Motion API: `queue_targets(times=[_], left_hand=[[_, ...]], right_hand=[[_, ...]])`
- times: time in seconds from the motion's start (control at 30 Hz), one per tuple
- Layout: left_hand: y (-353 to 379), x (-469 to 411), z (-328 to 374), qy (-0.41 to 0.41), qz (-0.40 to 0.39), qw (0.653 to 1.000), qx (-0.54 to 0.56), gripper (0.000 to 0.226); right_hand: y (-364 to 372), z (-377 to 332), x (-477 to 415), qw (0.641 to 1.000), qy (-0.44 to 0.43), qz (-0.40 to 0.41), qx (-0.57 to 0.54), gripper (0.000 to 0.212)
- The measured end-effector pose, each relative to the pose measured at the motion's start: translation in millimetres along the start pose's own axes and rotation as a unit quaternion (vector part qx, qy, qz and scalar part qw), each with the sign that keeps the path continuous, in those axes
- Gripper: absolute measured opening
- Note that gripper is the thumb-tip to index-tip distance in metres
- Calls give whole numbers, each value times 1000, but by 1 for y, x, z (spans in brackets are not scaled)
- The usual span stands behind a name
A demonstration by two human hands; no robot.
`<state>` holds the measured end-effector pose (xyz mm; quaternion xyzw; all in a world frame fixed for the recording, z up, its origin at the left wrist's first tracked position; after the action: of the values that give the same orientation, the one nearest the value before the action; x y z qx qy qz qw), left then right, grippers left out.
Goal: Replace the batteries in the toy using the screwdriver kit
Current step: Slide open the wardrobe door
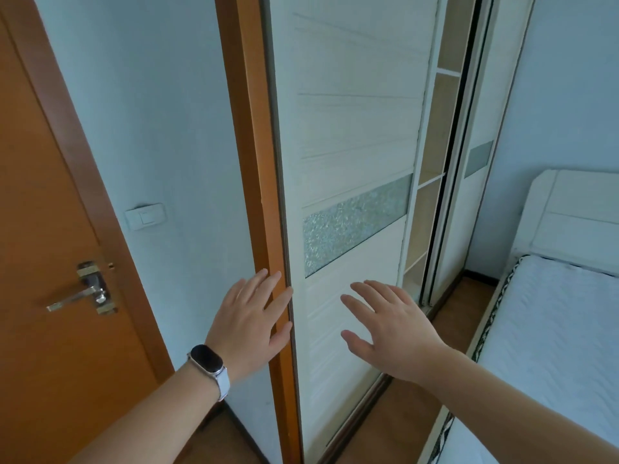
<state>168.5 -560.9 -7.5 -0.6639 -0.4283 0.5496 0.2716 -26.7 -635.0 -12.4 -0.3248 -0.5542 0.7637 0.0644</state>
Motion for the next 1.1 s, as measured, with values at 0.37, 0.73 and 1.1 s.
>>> queue_targets(times=[0.37,0.73,1.1], left_hand=[[5,-108,-73,45,125,989,60,51],[-29,-189,-87,132,306,943,-6,43],[-12,-208,-96,16,294,952,-81,50]], right_hand=[[12,19,-113,997,52,61,22,56],[-12,54,-206,967,11,254,-24,56],[43,71,-298,855,-146,455,-202,57]])
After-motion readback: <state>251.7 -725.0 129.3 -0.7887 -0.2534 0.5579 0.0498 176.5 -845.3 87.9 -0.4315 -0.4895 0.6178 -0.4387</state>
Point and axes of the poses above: each hand's wrist, its own x-axis away from the middle knuckle, its own y-axis out of the palm, z = x × y, the point moved 6 cm from there along -x, towards the middle knuckle, and after that the axes turned 4 degrees about -y, right-handed, at the moved point
